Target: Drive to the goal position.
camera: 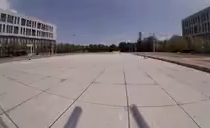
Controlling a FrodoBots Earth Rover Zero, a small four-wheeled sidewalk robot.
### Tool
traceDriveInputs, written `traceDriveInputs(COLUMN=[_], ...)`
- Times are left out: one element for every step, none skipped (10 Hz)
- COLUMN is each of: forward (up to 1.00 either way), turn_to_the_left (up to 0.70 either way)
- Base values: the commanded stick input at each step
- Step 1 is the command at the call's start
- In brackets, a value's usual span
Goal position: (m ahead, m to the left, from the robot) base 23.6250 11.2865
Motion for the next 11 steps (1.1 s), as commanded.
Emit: traceDriveInputs(forward=[0.70, 0.70, 0.70, 0.70, 0.70, 0.70, 0.70, 0.70, 0.70, 0.70, 0.70], turn_to_the_left=[-0.05, 0.00, 0.00, 0.00, 0.00, 0.00, 0.00, 0.00, 0.00, 0.00, 0.00])
